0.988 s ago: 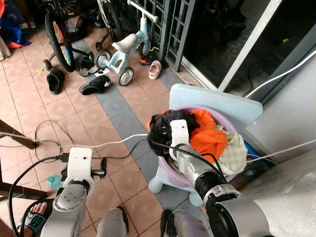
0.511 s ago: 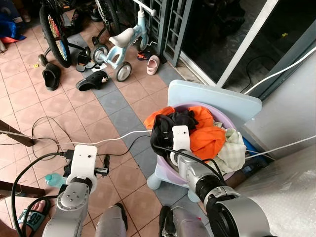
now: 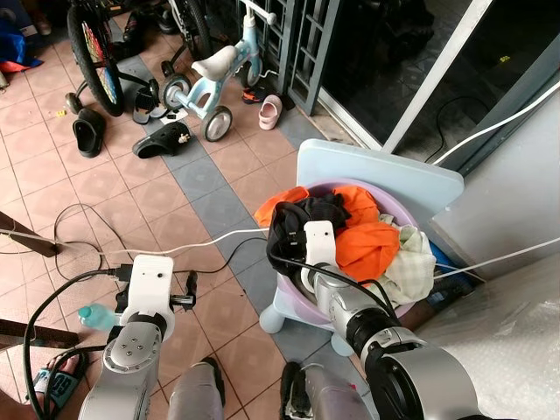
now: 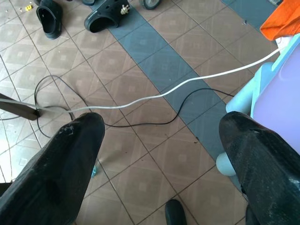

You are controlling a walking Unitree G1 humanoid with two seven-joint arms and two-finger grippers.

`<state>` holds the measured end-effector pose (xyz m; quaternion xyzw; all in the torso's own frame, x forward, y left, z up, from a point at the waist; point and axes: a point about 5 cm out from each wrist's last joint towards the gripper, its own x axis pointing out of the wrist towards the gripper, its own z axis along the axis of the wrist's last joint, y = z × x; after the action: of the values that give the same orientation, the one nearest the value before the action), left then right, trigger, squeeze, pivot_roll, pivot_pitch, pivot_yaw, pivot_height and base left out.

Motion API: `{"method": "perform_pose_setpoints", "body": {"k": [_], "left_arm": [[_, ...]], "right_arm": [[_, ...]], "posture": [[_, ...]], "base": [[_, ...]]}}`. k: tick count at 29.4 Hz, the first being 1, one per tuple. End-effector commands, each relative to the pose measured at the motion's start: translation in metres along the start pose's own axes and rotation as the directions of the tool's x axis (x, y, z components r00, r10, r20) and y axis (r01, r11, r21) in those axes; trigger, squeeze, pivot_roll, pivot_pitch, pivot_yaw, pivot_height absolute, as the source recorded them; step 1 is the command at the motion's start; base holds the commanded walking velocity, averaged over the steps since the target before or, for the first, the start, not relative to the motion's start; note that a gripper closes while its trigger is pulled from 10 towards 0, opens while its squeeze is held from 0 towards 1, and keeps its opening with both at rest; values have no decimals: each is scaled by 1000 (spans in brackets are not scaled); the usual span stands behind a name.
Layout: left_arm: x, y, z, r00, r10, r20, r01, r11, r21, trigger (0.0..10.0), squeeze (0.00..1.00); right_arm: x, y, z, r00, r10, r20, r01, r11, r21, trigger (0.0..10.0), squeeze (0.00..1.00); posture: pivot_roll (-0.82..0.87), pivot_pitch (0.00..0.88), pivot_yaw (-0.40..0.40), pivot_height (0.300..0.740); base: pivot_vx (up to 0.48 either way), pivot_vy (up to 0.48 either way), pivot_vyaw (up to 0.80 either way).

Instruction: Clothes washing

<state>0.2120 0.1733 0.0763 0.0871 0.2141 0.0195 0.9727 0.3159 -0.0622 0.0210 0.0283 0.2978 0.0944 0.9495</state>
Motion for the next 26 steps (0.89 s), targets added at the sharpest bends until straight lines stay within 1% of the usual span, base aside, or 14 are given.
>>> {"method": "perform_pose_setpoints", "body": {"k": [1, 7, 8, 10, 13, 16, 17, 18, 20, 24, 25, 26], "left_arm": [[0, 0, -4, 1000, 8, -22, -8, 1000, 0, 10000, 0], [9, -3, -2, 1000, 15, -16, -15, 1000, 8, 10000, 0], [14, -3, 0, 999, 31, -10, -31, 1000, 2, 10000, 0], [17, -3, 2, 999, 46, -7, -46, 999, -2, 10000, 0], [25, -6, 9, 999, 38, 16, -38, 999, 13, 10000, 0], [32, -9, 14, 999, 33, 36, -34, 999, 24, 10000, 0], [36, -10, 19, 998, 37, 59, -38, 999, 17, 10000, 0], [38, -10, 21, 997, 39, 69, -40, 999, 10, 10000, 0], [43, -9, 24, 996, 44, 82, -45, 999, 12, 10000, 0], [48, -13, 27, 995, 38, 96, -41, 999, 21, 10000, 0], [50, -15, 28, 994, 27, 103, -29, 999, 23, 10000, 0], [52, -21, 31, 993, 5, 122, -7, 1000, 22, 10000, 0]], "right_arm": [[0, -1, -3, 1000, 1, -3, -1, 1000, 10, 0, 0], [-1, -18, 7, 998, -7, 62, 6, 1000, 21, 0, 0], [-2, -24, 14, 995, 1, 105, -3, 1000, 18, 0, 0], [-3, -29, 19, 990, 9, 141, -11, 1000, 10, 0, 0], [-7, -37, 29, 979, 26, 202, -24, 1000, -8, 0, 0], [-10, -44, 36, 970, 27, 241, -23, 1000, -21, 0, 0], [-15, -52, 38, 962, 21, 273, -11, 999, -38, 0, 0], [-18, -56, 39, 958, 15, 287, -4, 999, -39, 0, 0], [-22, -61, 41, 950, 4, 313, 8, 999, -38, 0, 0], [-40, -70, 45, 919, -6, 393, 21, 999, -32, 0, 0], [-46, -72, 46, 907, -6, 421, 22, 999, -32, 0, 0], [-60, -76, 48, 877, -4, 481, 18, 1000, -23, 78, 0]], "posture": [[136, 224, -99, 740], [112, 196, -101, 740], [104, 178, -100, 740], [100, 171, -102, 740], [85, 140, -103, 740], [75, 117, -104, 740], [67, 102, -101, 740], [60, 86, -98, 740], [50, 65, -88, 740], [20, 25, -65, 740], [7, 3, -56, 740], [-2, 0, -44, 740]], "base": [[0, 0, 0], [0, 0, 0], [0, 0, 0], [0, 0, 0], [0, 0, 0], [0, 0, 0], [0, 0, 0], [0, 0, 0], [0, 0, 0], [0, 0, 0], [0, 0, 0], [0, 0, 0]]}}
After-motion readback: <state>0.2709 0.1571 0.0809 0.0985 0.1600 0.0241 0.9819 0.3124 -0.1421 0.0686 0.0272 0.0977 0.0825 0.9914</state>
